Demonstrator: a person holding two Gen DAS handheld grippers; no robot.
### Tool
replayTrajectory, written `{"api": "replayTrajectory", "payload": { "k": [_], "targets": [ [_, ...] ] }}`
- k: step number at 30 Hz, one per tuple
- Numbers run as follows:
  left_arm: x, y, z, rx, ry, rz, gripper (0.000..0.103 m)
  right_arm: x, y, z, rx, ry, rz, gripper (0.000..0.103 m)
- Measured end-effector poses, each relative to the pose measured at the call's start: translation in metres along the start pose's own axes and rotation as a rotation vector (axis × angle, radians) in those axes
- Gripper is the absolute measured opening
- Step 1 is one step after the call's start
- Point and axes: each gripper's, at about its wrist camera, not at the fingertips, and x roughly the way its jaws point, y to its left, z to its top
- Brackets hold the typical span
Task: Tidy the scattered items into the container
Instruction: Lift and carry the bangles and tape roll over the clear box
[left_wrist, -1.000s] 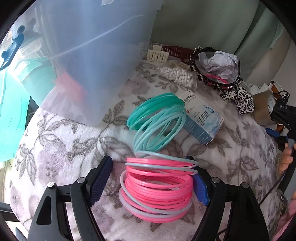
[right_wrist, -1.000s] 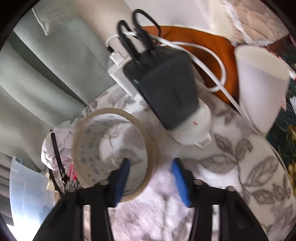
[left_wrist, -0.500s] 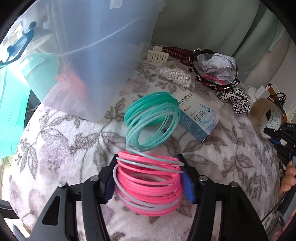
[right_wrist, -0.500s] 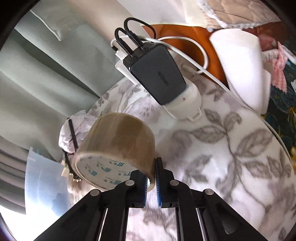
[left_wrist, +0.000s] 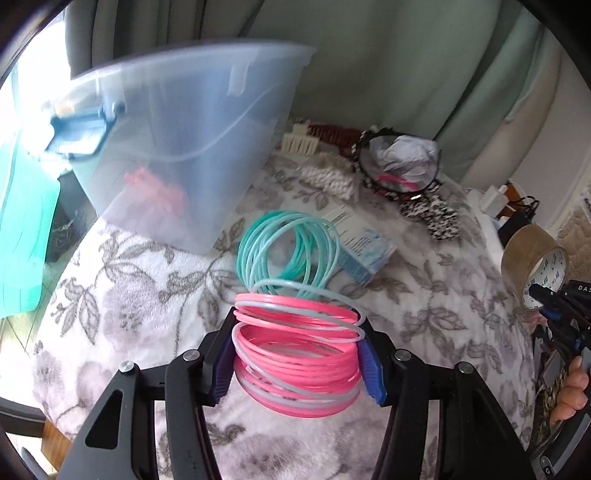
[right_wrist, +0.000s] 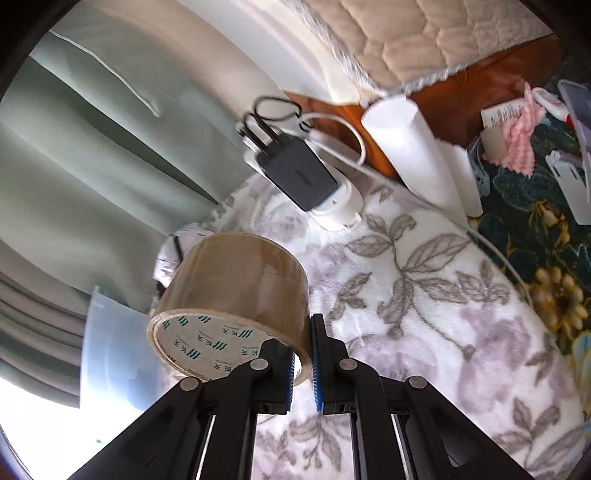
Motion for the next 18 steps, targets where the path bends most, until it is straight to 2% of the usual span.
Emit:
{"api": "replayTrajectory", "payload": {
  "k": [4,9,18],
  "targets": [
    [-0.028,-0.01,0.005,0.034,-0.069,-0.022,0.058,-0.022,0.008,-0.006,-0.014,-0.033,0.04,0.009],
    [-0.062,-0.022,0.012,0.075,-0.156,-0.048,0.059,-0.055,0.039,-0.006,-0.049,-0.079,0.11,0.009],
    [-0.132,-0.007,0.043,0.046,-0.355,-0.058,0.059,-0.099,0.101,-0.019,-0.14,-0.136,0.233,0.009]
  ]
}}
